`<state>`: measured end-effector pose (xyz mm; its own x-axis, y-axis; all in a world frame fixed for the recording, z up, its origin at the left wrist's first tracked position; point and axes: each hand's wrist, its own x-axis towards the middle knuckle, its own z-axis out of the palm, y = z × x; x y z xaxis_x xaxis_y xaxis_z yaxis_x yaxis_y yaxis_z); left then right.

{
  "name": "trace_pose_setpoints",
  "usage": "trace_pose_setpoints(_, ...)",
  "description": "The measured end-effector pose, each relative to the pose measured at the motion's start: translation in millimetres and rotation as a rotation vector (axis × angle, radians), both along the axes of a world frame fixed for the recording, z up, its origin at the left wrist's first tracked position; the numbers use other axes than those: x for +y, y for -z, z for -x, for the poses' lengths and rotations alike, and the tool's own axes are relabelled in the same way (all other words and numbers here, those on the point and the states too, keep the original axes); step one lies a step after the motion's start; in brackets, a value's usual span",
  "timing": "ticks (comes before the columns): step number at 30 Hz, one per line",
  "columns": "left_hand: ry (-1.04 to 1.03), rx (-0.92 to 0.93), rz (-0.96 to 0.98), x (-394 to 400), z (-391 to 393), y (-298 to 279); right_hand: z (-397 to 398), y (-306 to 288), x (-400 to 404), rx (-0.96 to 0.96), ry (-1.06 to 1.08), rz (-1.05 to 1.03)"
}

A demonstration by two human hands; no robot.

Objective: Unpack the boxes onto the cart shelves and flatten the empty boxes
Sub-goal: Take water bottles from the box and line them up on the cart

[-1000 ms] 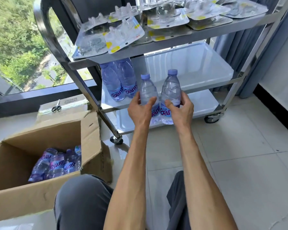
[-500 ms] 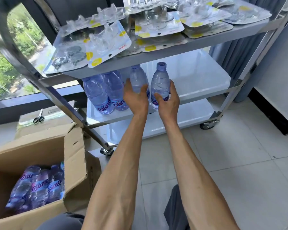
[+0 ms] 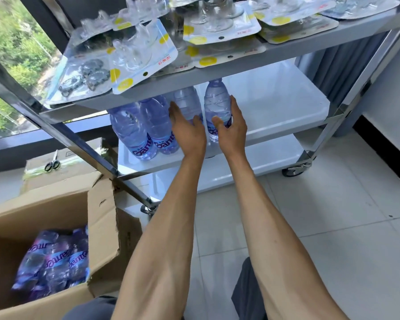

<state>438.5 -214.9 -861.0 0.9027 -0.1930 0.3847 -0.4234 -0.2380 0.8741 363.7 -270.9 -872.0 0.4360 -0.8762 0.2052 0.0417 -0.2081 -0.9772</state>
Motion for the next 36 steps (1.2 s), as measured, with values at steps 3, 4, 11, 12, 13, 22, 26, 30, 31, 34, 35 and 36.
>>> trace_pose_setpoints(3, -0.045, -0.112, 0.02, 21, 14, 14, 0, 2, 2, -0.013, -0.055, 0.002)
trace_pose_setpoints(4, -0.093, -0.098, 0.054, 29, 18, 19, 0, 2, 4, -0.024, -0.082, 0.001)
trace_pose_setpoints(11, -0.403, 0.111, 0.138, 79, 12, 29, -13, 1, 33, -0.034, -0.225, 0.018)
trace_pose_setpoints(12, -0.45, 0.138, 0.118, 85, 10, 27, -15, 1, 34, -0.035, -0.248, 0.024)
trace_pose_setpoints(13, -0.504, 0.175, 0.103, 89, 7, 25, -17, 1, 34, -0.027, -0.267, 0.027)
trace_pose_setpoints(22, -0.375, 0.351, 0.056, 107, -42, 24, -35, 5, 40, 0.091, -0.328, 0.042)
trace_pose_setpoints(26, -0.337, 0.286, 0.062, 103, -47, 29, -45, 10, 44, 0.075, -0.221, 0.084)
trace_pose_setpoints(30, -0.333, 0.245, 0.04, 104, -50, 36, -58, 9, 39, 0.126, -0.215, 0.117)
trace_pose_setpoints(31, -0.333, 0.237, 0.041, 104, -51, 37, -62, 9, 37, 0.135, -0.226, 0.116)
trace_pose_setpoints(34, -0.333, 0.22, 0.048, 101, -51, 38, -71, 8, 34, 0.123, -0.261, 0.091)
trace_pose_setpoints(35, -0.334, 0.22, 0.048, 101, -51, 39, -73, 8, 33, 0.121, -0.272, 0.075)
trace_pose_setpoints(36, -0.334, 0.218, 0.045, 102, -52, 40, -75, 9, 32, 0.126, -0.277, 0.059)
